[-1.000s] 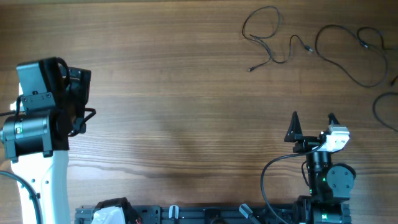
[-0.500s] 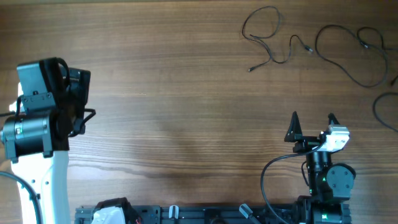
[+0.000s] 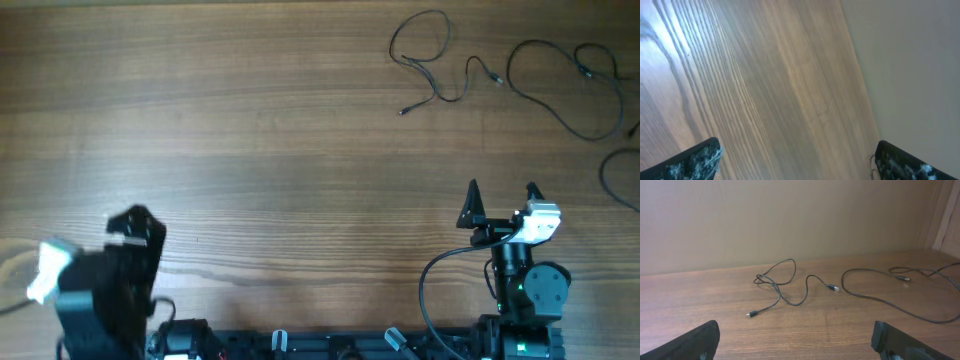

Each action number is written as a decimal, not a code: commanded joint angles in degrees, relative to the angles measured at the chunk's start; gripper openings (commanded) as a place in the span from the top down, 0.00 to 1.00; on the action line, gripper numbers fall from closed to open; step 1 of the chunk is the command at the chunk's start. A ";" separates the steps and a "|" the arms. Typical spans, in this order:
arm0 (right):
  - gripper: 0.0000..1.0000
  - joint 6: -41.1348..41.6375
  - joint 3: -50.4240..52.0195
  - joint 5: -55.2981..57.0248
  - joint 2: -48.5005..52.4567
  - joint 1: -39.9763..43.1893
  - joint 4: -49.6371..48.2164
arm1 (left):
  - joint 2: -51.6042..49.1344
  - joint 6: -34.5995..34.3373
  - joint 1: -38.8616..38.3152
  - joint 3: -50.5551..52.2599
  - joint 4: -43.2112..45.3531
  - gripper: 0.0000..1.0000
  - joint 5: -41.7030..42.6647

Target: Untangle cables

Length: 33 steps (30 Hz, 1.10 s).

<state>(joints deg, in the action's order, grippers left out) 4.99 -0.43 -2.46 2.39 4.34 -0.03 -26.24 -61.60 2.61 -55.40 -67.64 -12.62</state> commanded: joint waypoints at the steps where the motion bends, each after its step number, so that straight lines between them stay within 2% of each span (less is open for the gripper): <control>1: 0.00 1.05 0.13 0.96 -0.09 0.39 -0.17 | 11.98 5.92 -0.24 5.62 0.31 0.00 -0.90; 6: 0.00 1.05 0.13 0.96 -0.09 0.39 -0.17 | 25.62 8.66 -1.77 13.03 0.74 0.00 -0.72; 10: 0.00 1.07 0.13 0.96 -0.09 0.39 -0.17 | 26.01 13.79 -2.54 18.21 6.54 0.00 -0.70; 15: 0.00 1.05 0.13 0.96 -0.09 0.39 -0.17 | 26.01 31.98 -2.51 32.83 34.53 0.00 4.70; 19: 0.00 1.05 0.13 0.96 -0.09 0.39 -0.17 | 26.03 34.38 -2.51 42.62 49.35 0.00 5.75; 25: 0.00 1.05 0.13 0.96 -0.09 0.39 -0.17 | 26.03 34.42 -2.51 49.70 58.64 0.00 5.75; 28: 0.00 1.03 0.13 0.96 -0.09 0.39 -0.17 | 26.03 34.69 -2.51 51.58 59.80 0.00 6.56; 29: 0.00 1.05 0.13 0.96 -0.09 0.39 -0.17 | 26.03 35.80 -2.51 51.74 60.00 0.00 7.45; 33: 0.00 1.03 0.13 0.96 -0.09 0.39 -0.17 | 26.03 48.17 -2.51 53.92 64.54 0.00 17.07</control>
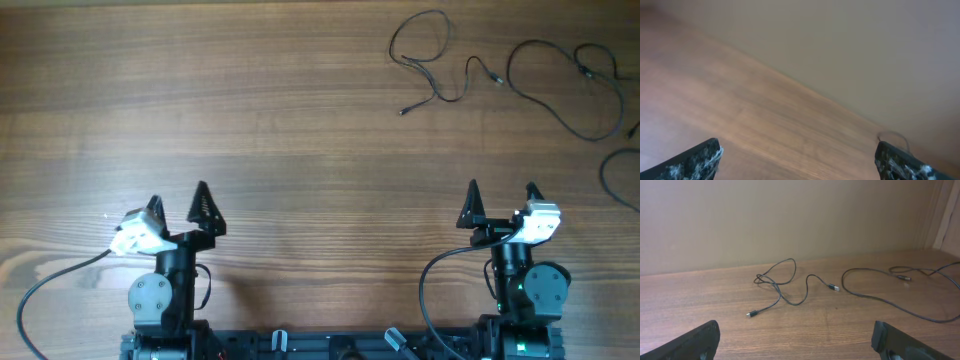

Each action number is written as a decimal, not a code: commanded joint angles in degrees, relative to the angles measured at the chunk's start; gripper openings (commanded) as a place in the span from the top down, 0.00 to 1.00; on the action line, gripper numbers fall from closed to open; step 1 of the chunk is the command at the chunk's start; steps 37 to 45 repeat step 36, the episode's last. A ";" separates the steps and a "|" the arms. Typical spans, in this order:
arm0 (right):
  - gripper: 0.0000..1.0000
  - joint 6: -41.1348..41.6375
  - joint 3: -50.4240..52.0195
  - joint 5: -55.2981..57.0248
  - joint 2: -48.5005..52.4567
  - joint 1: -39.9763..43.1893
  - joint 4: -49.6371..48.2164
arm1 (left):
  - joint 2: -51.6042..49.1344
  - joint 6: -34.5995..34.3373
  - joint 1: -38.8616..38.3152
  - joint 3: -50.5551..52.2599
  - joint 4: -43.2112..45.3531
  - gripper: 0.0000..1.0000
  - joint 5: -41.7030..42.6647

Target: Untangle cables

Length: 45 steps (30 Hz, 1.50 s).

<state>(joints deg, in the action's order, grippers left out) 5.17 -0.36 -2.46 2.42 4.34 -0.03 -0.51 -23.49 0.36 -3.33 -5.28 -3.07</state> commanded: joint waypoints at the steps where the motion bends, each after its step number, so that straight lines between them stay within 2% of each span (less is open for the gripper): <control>1: 0.01 0.90 0.07 0.96 -0.11 0.39 -0.17 | 0.31 10.84 -0.26 2.80 2.60 0.00 7.80; 12: 0.00 0.85 0.07 0.96 -0.11 0.39 -0.17 | 0.31 11.34 -3.08 3.02 1.25 0.00 10.34; 45: 0.00 0.87 0.07 0.96 -0.11 0.39 -0.17 | 0.13 11.10 -3.15 3.02 1.33 0.00 8.81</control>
